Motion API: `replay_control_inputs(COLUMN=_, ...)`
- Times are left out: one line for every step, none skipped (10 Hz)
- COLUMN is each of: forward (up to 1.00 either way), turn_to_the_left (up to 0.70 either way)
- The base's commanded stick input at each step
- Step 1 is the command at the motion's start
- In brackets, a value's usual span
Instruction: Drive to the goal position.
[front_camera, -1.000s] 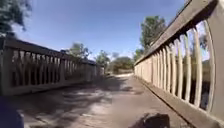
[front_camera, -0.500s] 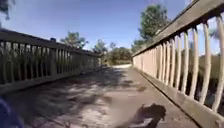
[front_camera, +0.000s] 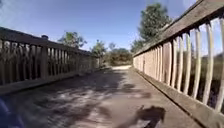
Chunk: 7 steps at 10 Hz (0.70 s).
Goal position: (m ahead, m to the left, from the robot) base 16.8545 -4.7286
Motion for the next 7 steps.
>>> replay_control_inputs(forward=0.7, turn_to_the_left=0.0)
replay_control_inputs(forward=0.7, turn_to_the_left=0.0)
replay_control_inputs(forward=0.7, turn_to_the_left=0.0)
replay_control_inputs(forward=0.7, turn_to_the_left=0.0)
replay_control_inputs(forward=0.7, turn_to_the_left=0.0)
replay_control_inputs(forward=0.7, turn_to_the_left=0.0)
replay_control_inputs(forward=0.7, turn_to_the_left=0.0)
